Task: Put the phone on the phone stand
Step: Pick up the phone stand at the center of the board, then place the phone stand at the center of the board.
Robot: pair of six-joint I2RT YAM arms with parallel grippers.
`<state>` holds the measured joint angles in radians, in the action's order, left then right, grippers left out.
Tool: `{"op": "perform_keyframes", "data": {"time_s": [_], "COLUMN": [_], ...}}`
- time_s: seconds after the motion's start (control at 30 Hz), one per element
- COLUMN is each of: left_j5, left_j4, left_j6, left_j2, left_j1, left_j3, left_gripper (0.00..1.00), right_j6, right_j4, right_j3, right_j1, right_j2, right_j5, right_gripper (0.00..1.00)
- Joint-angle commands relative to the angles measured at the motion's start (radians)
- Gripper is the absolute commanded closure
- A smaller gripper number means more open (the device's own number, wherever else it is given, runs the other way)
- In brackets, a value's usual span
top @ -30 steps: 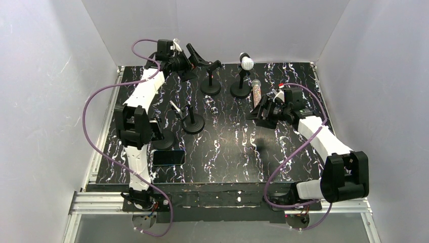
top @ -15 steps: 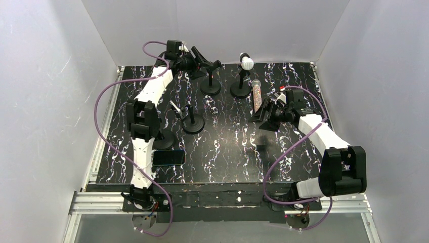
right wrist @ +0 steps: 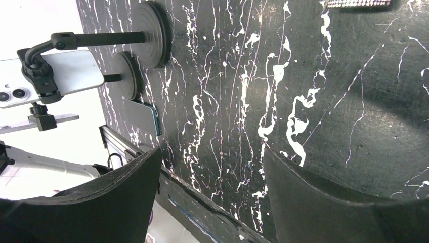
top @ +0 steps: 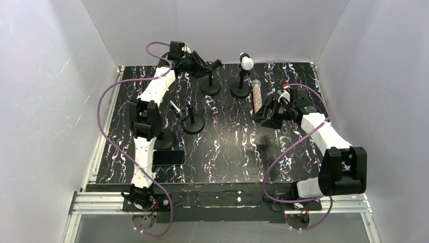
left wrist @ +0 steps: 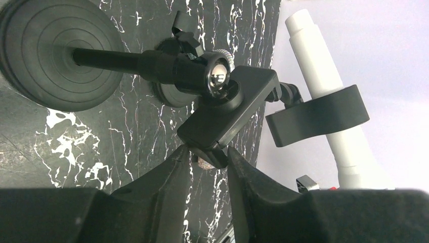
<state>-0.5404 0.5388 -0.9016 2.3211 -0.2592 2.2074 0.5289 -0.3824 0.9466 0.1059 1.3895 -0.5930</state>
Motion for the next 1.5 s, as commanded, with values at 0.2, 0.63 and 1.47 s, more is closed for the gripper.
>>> {"op": "perform_keyframes", "data": {"time_s": [0.2,0.63,1.47], "left_j5": [-0.01,-0.072,0.246], "left_j4": [0.001,0.033,-0.087], "left_j6": [0.088,0.225,0.163], "left_j2": [-0.074,-0.191,-0.719], "left_j1": [-0.006,-0.039,-0.311], "left_j3": [0.001,-0.028,-0.619], "left_gripper": [0.79,0.86,1.0], "right_j6": [-0.03,-0.038,-0.132], "right_j4": [-0.015,-0.027,-0.199], "right_j3": [0.052,0.063,0.156], "right_j1": [-0.011,-0.013,-0.016], "right_j2": [0.013,0.01,-0.082], "right_j5": [-0.046,-0.049,-0.044], "right_gripper": [0.2,0.21,0.21]}}
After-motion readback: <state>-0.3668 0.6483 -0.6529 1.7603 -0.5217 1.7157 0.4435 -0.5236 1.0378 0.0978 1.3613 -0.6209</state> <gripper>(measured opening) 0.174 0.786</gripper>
